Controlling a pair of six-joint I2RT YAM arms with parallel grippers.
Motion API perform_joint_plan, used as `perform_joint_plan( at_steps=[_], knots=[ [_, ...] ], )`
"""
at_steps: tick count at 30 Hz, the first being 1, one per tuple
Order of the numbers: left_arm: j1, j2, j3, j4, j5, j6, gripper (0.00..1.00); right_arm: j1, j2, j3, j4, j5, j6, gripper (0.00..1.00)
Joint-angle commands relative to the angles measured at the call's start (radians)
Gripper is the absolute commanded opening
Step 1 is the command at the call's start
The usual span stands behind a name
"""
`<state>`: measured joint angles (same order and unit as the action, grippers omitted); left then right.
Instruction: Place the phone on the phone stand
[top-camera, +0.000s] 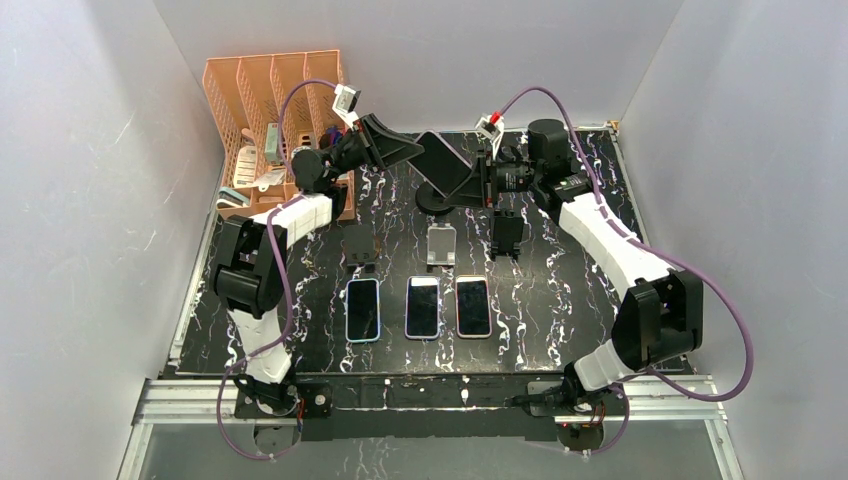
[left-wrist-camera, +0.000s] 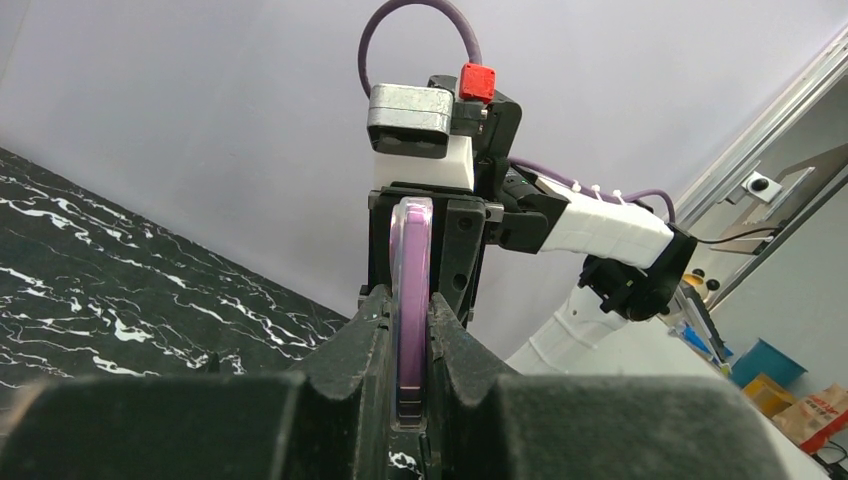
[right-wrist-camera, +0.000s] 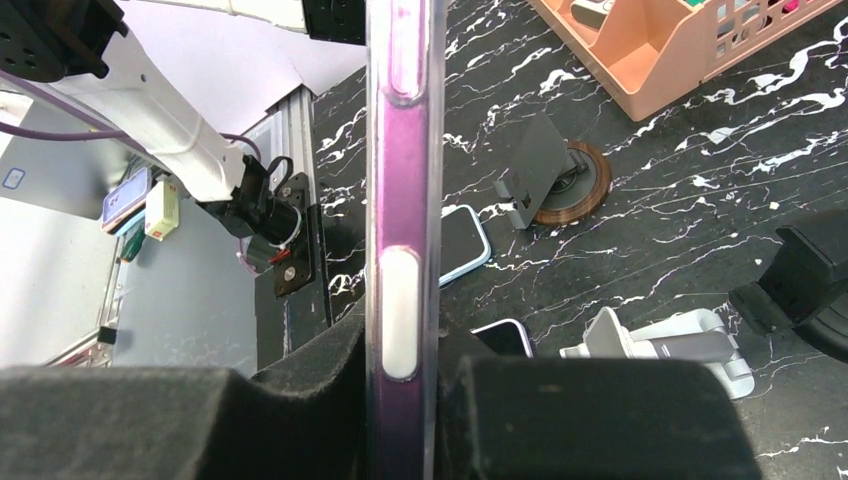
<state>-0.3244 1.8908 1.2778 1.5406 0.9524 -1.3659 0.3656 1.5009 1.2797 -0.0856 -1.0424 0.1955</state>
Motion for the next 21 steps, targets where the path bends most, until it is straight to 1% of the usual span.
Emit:
perform_joint_plan(
  at_steps=[1, 5, 6, 7, 8, 10, 11, 13, 14, 17, 20, 21],
  knots=[
    [-0.028, -0.001, 0.036, 0.174, 0.001, -0.021, 0.00, 0.056, 0.013, 0.058, 0.006, -0.019, -0.071, 0.01],
    [-0.029, 0.008, 0.035, 0.174, -0.004, -0.015, 0.00, 0.055, 0.003, 0.053, 0.014, 0.020, -0.068, 0.01],
    [-0.028, 0.015, 0.037, 0.174, -0.007, -0.016, 0.10, 0.055, -0.004, 0.050, 0.021, 0.038, -0.065, 0.01],
    [-0.028, 0.022, 0.042, 0.174, -0.009, -0.018, 0.25, 0.054, -0.013, 0.048, 0.031, 0.066, -0.061, 0.01],
    [-0.027, 0.030, 0.051, 0.174, -0.010, -0.020, 0.36, 0.052, -0.023, 0.044, 0.041, 0.099, -0.059, 0.01],
    [-0.027, 0.051, 0.069, 0.174, -0.012, -0.024, 0.42, 0.032, -0.039, 0.037, 0.072, 0.132, -0.051, 0.01],
    [-0.027, 0.063, 0.078, 0.174, -0.012, -0.023, 0.49, 0.018, -0.040, 0.037, 0.077, 0.131, -0.046, 0.01],
    [-0.026, 0.085, 0.097, 0.171, -0.013, -0.020, 0.66, -0.006, -0.034, 0.047, 0.106, 0.122, -0.044, 0.01],
    [-0.025, 0.097, 0.108, 0.170, -0.013, -0.022, 0.73, -0.021, -0.026, 0.057, 0.102, 0.116, -0.047, 0.01],
    [-0.015, 0.134, 0.155, 0.166, -0.003, -0.037, 0.84, -0.058, -0.001, 0.086, 0.073, 0.092, -0.081, 0.01],
    [0.017, 0.169, 0.229, 0.163, 0.023, -0.059, 0.90, -0.094, 0.049, 0.170, -0.077, 0.074, -0.188, 0.01],
    [0.035, 0.181, 0.260, 0.161, 0.035, -0.071, 0.91, -0.107, 0.067, 0.204, -0.132, 0.081, -0.249, 0.01]
  ],
)
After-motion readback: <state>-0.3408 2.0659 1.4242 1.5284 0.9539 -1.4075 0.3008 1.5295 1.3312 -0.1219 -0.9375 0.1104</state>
